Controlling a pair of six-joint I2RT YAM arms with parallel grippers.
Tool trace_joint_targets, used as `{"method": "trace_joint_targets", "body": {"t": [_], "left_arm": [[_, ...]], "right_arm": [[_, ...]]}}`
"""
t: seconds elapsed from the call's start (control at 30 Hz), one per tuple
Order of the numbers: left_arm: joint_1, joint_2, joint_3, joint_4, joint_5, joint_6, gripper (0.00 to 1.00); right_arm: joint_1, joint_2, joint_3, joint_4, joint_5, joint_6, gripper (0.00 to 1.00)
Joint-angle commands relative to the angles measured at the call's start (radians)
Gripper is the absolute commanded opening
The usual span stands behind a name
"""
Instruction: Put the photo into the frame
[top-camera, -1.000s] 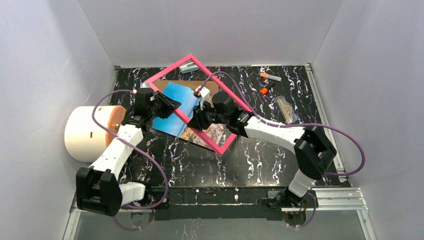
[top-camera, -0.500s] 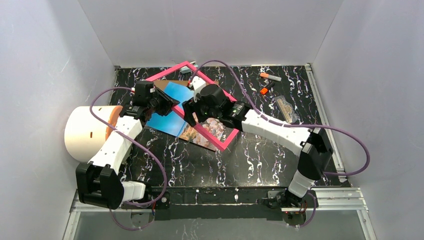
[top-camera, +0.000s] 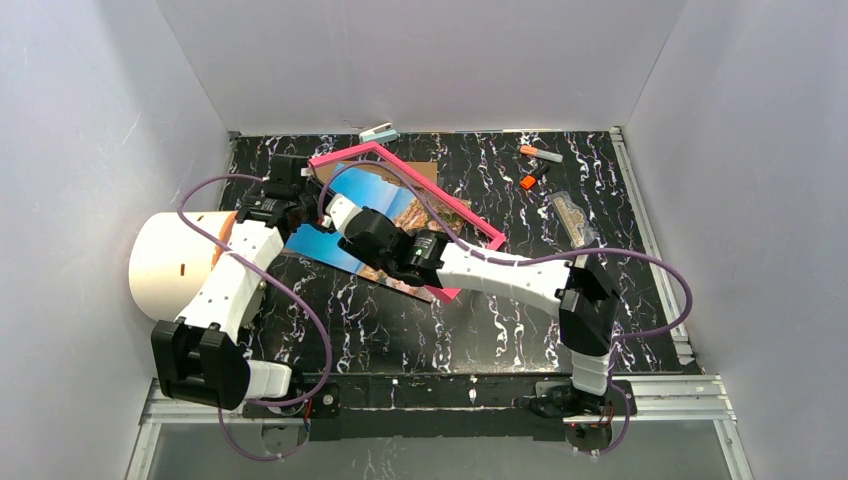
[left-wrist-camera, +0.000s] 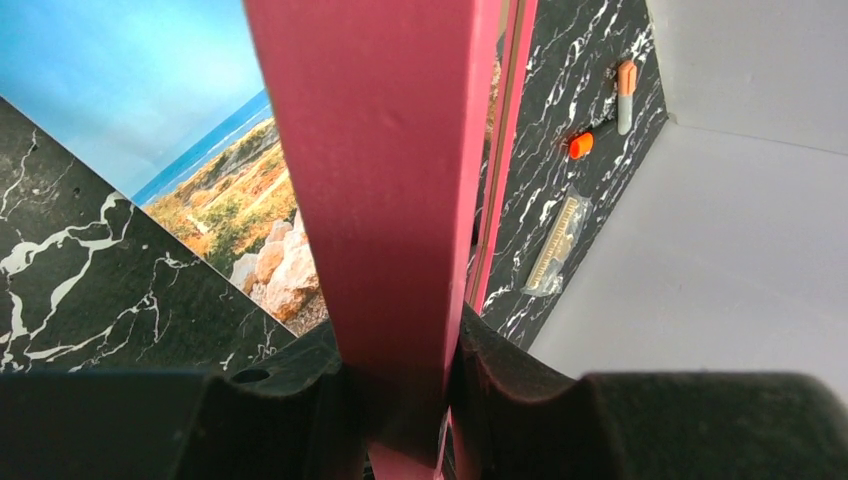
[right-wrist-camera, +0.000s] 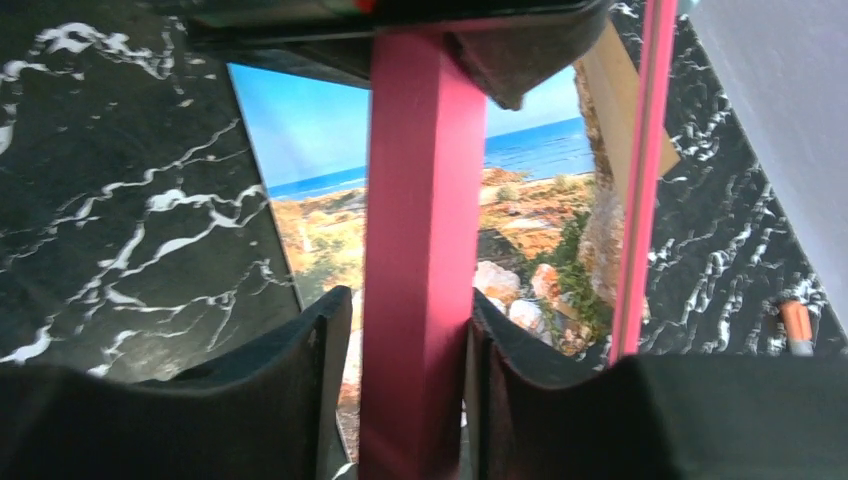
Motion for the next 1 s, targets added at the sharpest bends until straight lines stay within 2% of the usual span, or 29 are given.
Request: {"method": "trace_joint_targets", "body": {"t": [0.0, 0.17, 0.23, 0.27, 0.43, 0.57, 0.67, 0.8, 0.97], "left_arm": [[-0.002, -0.008, 0.036, -0.087, 0.006, 0.003, 0.00], [-0.002, -0.013, 0.051, -0.113, -0.001, -0.005, 0.00], [-0.002, -0.016, 0.060, -0.112, 0.001, -0.005, 0.09], [-0.002, -0.016, 0.067, -0.113, 0.002, -0.006, 0.15], [0.001, -0.017, 0.121, -0.106, 0.006, -0.002, 0.60], [0.010, -0.005, 0.185, -0.089, 0.022, 0.009, 0.81], [0.014, 0.002, 0.238, -0.073, 0.033, 0.023, 0.97], [0.017, 0.000, 0.312, -0.067, 0.031, 0.049, 0.98], [0.017, -0.031, 0.386, -0.010, 0.025, 0.110, 0.98]], "right_arm": [[0.005, -0.004, 0.062, 0.038, 0.138, -0.105, 0.45], [0.025, -0.019, 0.046, 0.107, 0.219, -0.187, 0.28], [0.028, -0.034, 0.040, 0.122, 0.218, -0.204, 0.22], [0.028, -0.043, 0.040, 0.128, 0.220, -0.206, 0.19], [0.028, -0.093, 0.019, 0.189, 0.216, -0.219, 0.08], [0.024, -0.134, 0.001, 0.239, 0.212, -0.250, 0.02], [-0.001, -0.159, -0.004, 0.256, 0.189, -0.254, 0.01], [-0.054, -0.190, 0.017, 0.235, 0.146, -0.221, 0.01], [-0.173, -0.234, 0.064, 0.158, -0.015, -0.089, 0.01]]}}
